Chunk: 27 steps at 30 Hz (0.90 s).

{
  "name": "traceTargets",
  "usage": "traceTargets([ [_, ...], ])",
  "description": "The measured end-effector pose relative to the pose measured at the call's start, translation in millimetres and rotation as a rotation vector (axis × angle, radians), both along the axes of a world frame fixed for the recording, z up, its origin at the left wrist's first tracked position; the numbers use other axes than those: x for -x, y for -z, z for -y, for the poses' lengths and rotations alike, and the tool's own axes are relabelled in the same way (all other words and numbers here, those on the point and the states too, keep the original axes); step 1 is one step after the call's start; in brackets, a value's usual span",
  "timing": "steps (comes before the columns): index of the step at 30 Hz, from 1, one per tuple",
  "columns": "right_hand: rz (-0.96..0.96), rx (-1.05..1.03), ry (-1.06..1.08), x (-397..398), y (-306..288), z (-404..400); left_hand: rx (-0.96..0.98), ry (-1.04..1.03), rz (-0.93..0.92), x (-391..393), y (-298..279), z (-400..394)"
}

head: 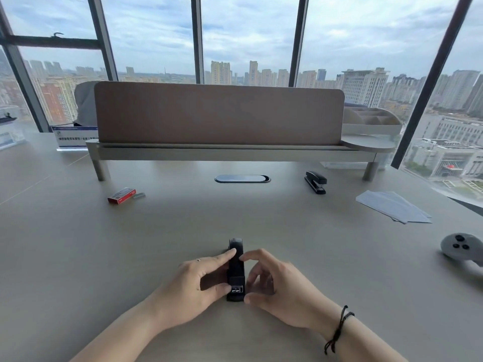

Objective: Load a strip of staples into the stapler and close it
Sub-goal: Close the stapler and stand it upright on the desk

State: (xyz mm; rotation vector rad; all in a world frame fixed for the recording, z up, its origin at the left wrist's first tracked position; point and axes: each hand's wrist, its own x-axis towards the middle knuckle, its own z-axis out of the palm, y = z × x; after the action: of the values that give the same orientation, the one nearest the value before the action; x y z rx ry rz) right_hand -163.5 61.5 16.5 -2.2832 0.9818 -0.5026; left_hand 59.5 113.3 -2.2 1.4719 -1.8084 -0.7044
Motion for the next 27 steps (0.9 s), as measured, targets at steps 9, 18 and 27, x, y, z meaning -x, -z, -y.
traceTargets([
  [9, -0.042, 0.132, 0.109, 33.8, 3.8, 45.1, 0.026, 0.037, 0.173, 37.7, -2.9, 68.7],
  [18, 0.004, 0.155, 0.321, 62.3, 16.6, 145.5, 0.064, 0.023, 0.107, 92.7, 3.7, 184.7],
  [27, 0.061, 0.153, 0.569, 68.1, 20.0, 248.3, 0.064, -0.028, 0.150, 124.8, 5.9, 303.0],
])
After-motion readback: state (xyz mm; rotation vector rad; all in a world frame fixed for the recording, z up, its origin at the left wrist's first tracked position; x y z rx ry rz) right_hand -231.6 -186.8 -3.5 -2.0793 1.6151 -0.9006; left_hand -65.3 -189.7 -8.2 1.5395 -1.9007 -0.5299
